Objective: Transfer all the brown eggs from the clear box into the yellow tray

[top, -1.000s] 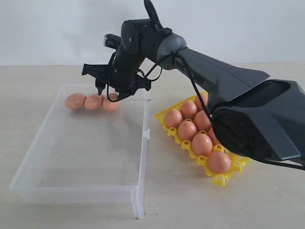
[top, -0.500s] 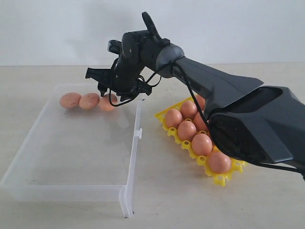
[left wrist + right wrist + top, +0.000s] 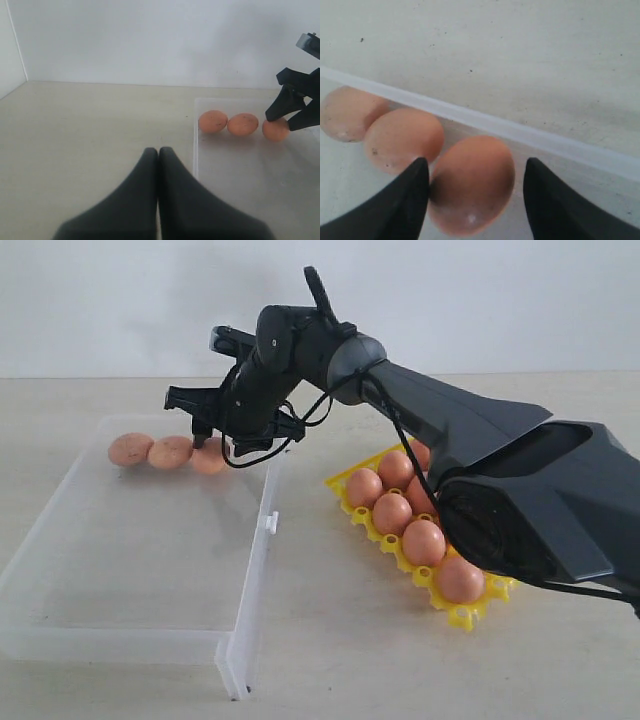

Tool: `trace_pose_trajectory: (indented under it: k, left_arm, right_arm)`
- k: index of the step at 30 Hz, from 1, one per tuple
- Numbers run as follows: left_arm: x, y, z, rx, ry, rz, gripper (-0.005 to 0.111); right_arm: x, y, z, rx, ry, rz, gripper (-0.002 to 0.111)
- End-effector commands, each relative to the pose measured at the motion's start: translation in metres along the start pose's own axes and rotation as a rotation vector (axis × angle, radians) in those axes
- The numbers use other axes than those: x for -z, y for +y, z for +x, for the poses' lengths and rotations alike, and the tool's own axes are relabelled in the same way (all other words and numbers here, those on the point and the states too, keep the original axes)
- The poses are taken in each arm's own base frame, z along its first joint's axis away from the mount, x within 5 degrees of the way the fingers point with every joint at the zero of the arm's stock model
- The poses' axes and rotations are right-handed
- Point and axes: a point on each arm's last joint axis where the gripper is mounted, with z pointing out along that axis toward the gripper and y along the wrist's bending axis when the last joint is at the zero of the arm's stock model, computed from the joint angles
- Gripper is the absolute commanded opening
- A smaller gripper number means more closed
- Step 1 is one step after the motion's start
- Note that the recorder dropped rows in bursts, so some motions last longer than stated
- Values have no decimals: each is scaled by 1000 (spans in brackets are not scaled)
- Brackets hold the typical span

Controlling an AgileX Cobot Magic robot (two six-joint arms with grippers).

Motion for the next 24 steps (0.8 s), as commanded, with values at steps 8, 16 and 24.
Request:
trace_pose_trajectory:
  k: [8,16,24]
  left_arm:
    - [1,0,-2,4,-8,5,-4]
    - [1,0,-2,4,-8,5,-4]
    - [1,0,-2,4,-8,5,-4]
  right_arm:
    - [36,21,-5,59,43,-46,55]
    - [49,35,3,105,106,-74,55]
    - [29,52,6,220,-107,6,55]
